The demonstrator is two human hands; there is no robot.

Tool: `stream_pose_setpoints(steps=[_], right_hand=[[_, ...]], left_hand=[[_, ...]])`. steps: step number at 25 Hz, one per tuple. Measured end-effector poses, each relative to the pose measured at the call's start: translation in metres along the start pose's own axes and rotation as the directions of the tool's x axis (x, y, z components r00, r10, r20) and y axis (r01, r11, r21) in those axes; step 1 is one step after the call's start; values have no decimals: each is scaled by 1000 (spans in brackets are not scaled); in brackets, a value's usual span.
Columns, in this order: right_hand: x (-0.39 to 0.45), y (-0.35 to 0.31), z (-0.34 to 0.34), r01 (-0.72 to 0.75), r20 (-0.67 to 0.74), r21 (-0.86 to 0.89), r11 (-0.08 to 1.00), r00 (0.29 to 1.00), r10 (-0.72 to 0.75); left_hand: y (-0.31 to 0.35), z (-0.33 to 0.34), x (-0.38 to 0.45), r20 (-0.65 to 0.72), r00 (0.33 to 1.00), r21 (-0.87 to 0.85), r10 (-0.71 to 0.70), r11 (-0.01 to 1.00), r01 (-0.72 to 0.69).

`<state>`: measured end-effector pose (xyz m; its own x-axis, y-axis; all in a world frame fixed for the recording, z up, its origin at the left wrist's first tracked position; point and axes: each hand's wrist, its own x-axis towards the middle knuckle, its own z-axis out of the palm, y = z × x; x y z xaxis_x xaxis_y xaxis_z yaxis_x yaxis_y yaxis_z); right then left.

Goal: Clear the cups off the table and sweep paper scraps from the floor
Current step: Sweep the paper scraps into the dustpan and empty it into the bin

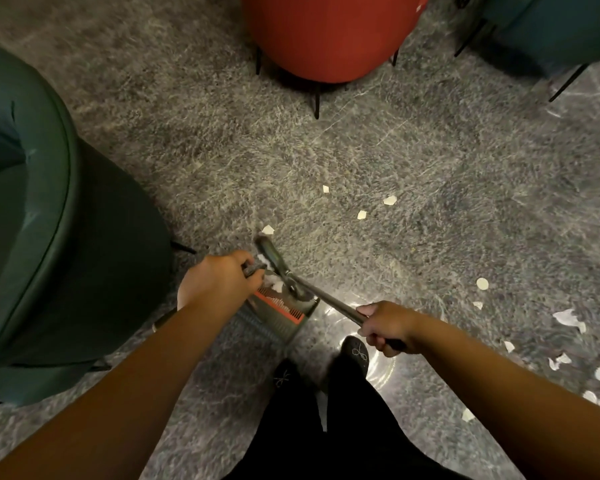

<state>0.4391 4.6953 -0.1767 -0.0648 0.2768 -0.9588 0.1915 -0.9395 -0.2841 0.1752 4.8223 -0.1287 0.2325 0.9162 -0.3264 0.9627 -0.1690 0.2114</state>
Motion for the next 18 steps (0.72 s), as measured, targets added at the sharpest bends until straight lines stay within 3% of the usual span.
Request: stream_pose_setpoints(steps=[7,18], right_hand=[[-44,-3,13,-6,17,62,998,1000,5],[-67,8,-3,46,-204,210,977,979,-3]], left_hand=[[-26,9,-17,1,999,10,42,999,-42],[-64,7,-45,-40,974,11,224,975,-224]])
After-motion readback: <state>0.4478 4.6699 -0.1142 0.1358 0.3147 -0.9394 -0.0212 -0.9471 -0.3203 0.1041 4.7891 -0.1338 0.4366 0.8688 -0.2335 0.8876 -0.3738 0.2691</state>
